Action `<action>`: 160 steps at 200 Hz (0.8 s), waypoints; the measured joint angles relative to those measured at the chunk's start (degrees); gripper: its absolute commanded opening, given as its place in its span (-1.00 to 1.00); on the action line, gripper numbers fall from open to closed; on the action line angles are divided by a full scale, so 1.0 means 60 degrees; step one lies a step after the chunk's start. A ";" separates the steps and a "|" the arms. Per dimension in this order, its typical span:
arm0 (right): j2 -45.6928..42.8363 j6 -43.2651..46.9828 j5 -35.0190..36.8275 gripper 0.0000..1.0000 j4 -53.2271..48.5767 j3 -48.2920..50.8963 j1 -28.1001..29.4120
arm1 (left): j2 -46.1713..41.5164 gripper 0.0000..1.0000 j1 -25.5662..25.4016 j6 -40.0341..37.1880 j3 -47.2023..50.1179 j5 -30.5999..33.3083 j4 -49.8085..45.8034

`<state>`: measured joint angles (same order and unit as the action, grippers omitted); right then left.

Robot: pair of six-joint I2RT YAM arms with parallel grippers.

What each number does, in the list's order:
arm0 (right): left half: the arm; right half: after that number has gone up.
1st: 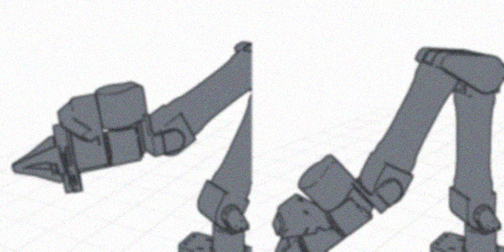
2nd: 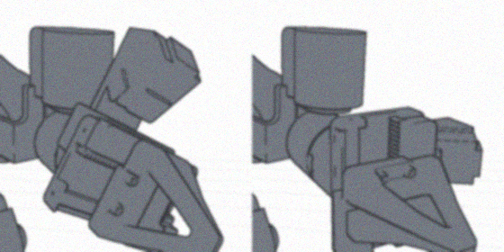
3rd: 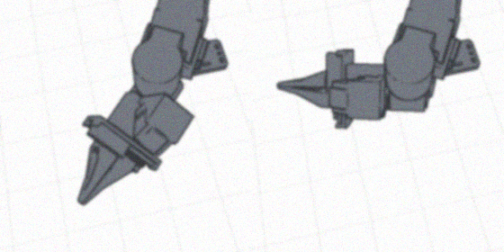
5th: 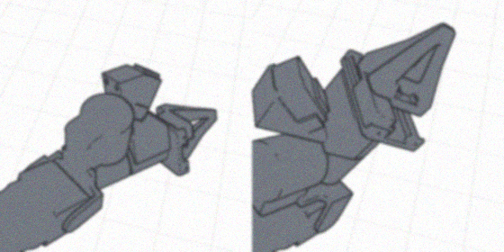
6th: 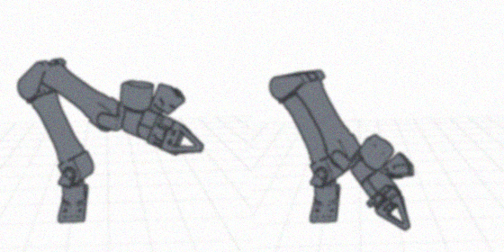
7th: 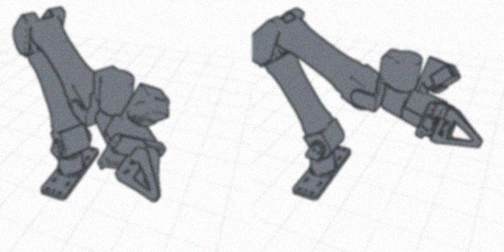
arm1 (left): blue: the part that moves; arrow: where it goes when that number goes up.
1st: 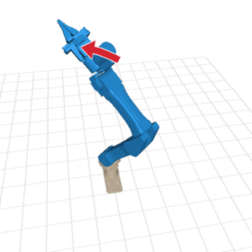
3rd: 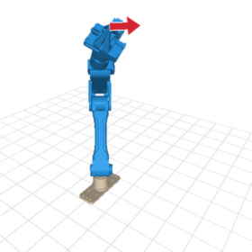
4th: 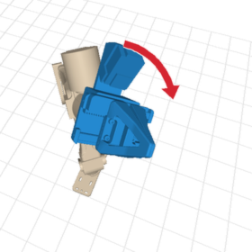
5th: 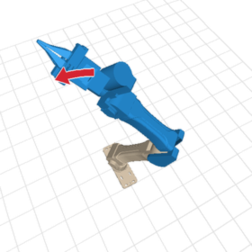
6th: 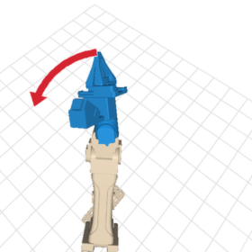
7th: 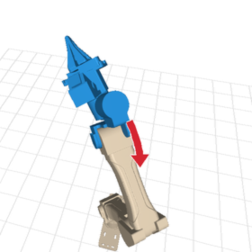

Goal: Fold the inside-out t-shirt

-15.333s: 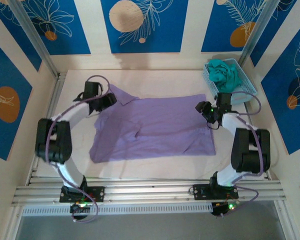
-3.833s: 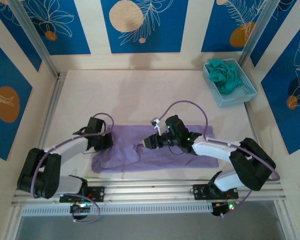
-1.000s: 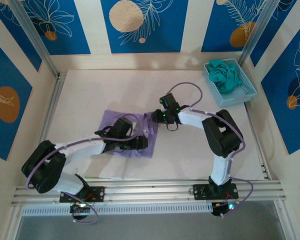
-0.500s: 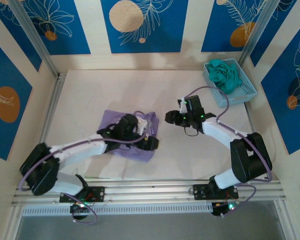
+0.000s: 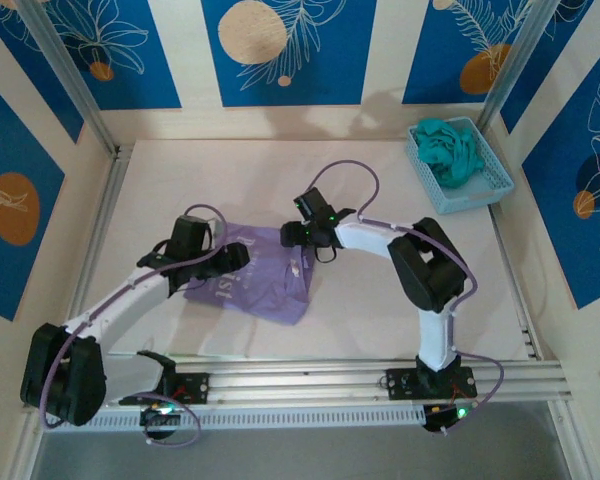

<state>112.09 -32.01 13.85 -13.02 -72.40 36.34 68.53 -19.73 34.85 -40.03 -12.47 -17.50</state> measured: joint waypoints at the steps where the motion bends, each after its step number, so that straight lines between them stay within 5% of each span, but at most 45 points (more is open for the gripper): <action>1: 0.0000 -0.0040 0.0018 0.02 -0.0015 0.0033 -0.0025 | 0.0015 0.49 0.0018 -0.0011 -0.0007 0.0029 -0.0011; 31: -0.0616 -0.0175 -0.0288 -0.19 -0.0062 0.1206 -0.1042 | 0.0346 0.49 0.0117 -0.0317 -0.0397 0.0430 -0.0233; 84: -0.2820 -0.0015 -0.1617 0.03 0.0073 0.2940 -0.1953 | 0.1614 0.50 0.0153 -0.0845 -0.1614 0.0925 -0.0244; 117: -0.4313 -0.0492 -0.2994 0.04 0.1042 0.4033 -0.0302 | 0.3537 0.50 0.0656 -0.1049 -0.3104 0.0619 -0.0124; 160: -0.3585 -0.1756 -0.4084 -0.03 0.2444 0.4506 0.2273 | 0.5931 0.46 0.1559 -0.1162 -0.4626 -0.0084 0.0091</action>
<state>90.59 -42.54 -10.66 1.65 -45.36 49.98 104.12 -10.37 27.88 -67.79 -12.97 -16.95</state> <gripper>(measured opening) 0.504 0.738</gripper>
